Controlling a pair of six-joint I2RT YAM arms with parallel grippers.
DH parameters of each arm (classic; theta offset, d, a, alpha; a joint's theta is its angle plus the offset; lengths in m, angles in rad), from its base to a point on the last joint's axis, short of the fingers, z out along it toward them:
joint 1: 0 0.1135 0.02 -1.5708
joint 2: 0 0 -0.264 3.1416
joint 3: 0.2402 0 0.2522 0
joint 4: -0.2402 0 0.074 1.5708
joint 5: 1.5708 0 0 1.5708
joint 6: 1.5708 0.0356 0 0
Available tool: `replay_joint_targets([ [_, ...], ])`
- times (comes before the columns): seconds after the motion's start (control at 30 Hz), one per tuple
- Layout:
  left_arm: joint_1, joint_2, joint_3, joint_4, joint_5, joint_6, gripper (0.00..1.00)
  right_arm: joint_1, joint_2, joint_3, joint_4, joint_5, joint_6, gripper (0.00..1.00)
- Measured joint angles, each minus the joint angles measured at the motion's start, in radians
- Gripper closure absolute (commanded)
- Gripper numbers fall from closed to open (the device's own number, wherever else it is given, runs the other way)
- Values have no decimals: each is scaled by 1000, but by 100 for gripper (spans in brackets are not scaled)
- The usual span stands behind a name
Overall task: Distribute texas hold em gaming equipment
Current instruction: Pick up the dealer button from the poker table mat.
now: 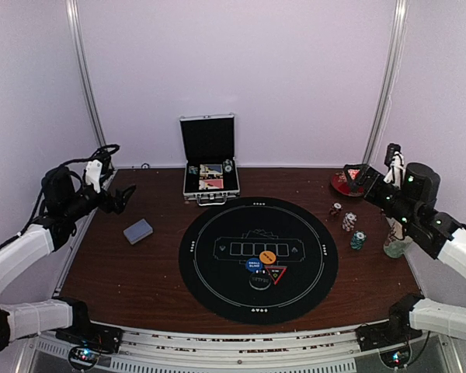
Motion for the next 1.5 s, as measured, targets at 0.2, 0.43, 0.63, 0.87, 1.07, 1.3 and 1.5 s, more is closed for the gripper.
replay_joint_targets([
  [0.2, 0, 6, -101, 119, 111, 4, 2, 159, 260, 48, 0, 18, -39, 0],
  [0.43, 0, 95, -126, 173, 193, 11, 2, 412, 637, 238, -66, 137, -120, 1],
  [0.63, 0, 151, -128, 204, 246, 16, 2, 544, 878, 388, -137, 210, -181, 6],
  [0.87, 0, 153, -136, 231, 277, 22, 2, 577, 943, 394, -222, 196, -218, 12],
  [1.07, 0, 125, -154, 247, 280, 27, 2, 585, 886, 307, -227, 165, -236, 16],
  [1.3, 0, 108, -157, 260, 276, 37, 2, 685, 870, 252, -224, 95, -299, 31],
  [1.5, 0, 106, -163, 261, 274, 38, 2, 718, 872, 251, -221, 30, -325, 28],
])
